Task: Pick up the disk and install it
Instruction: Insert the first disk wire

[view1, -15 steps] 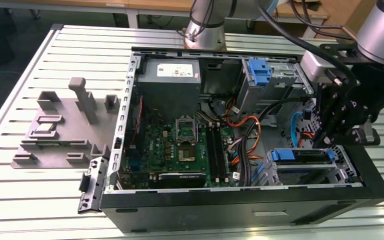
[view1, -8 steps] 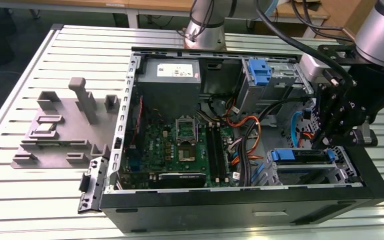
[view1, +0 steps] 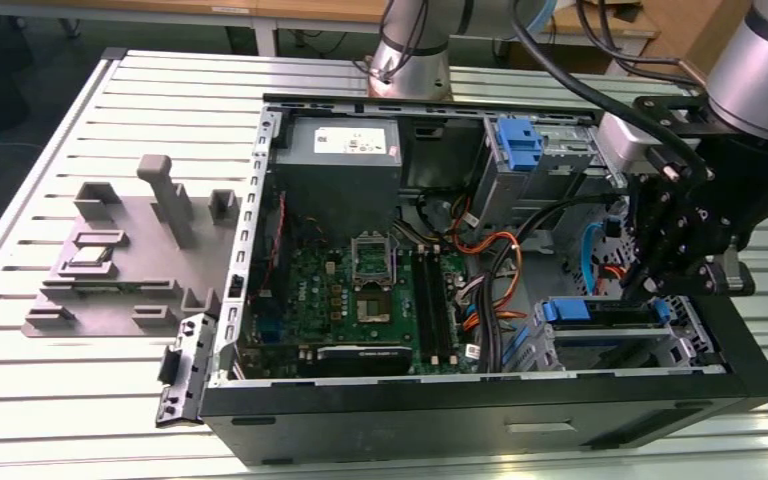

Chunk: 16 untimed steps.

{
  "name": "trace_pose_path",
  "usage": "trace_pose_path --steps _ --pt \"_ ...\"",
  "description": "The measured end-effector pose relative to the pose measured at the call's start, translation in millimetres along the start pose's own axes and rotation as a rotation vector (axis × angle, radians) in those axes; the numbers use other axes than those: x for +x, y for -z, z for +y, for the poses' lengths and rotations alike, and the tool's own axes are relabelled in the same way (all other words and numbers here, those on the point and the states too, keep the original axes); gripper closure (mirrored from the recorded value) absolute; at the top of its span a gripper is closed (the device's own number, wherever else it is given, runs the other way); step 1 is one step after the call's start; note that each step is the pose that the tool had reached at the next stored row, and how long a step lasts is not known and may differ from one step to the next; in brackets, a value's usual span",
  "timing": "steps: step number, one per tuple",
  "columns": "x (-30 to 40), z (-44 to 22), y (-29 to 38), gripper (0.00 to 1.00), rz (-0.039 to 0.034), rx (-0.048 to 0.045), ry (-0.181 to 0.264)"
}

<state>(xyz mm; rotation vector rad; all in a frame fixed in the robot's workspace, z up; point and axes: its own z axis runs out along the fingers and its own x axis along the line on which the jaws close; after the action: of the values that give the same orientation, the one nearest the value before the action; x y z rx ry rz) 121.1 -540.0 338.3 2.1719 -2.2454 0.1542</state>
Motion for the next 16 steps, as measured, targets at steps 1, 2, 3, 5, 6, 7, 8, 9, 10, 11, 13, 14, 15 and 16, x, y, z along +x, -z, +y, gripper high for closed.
trace_pose_path --steps 1,2,3,5,6,7,8,9,10,11,13,14,15,16 --pt "0.1 0.4 -0.1 0.83 -0.0002 0.0001 0.002" --pt "0.2 0.6 -0.4 0.83 -0.0003 0.0002 0.002" --pt "0.3 0.7 -0.9 0.83 -0.0007 0.0003 0.002" --pt "0.6 0.8 -1.7 0.83 -0.0006 -0.0005 -0.008" --pt "0.8 0.8 -2.1 0.83 -0.0006 -0.0010 -0.014" --pt "1.0 0.9 -2.7 0.83 -0.0009 -0.0014 -0.018" --pt "1.2 0.9 -3.2 0.83 -0.0008 -0.0016 -0.021" --pt "1.1 0.9 -3.7 0.83 -0.0009 -0.0018 -0.023" --pt "1.1 0.9 -4.0 0.83 -0.0008 -0.0018 -0.023" --pt "1.1 0.9 -4.4 0.83 -0.0008 -0.0018 -0.023" --pt "1.1 1.0 -5.0 0.83 -0.0009 -0.0018 -0.023" --pt "1.1 1.0 -5.3 0.83 -0.0010 -0.0018 -0.023" --pt "1.1 1.0 -5.4 0.83 -0.0012 -0.0018 -0.023" --pt "1.1 1.0 -5.6 0.83 -0.0014 -0.0019 -0.023"
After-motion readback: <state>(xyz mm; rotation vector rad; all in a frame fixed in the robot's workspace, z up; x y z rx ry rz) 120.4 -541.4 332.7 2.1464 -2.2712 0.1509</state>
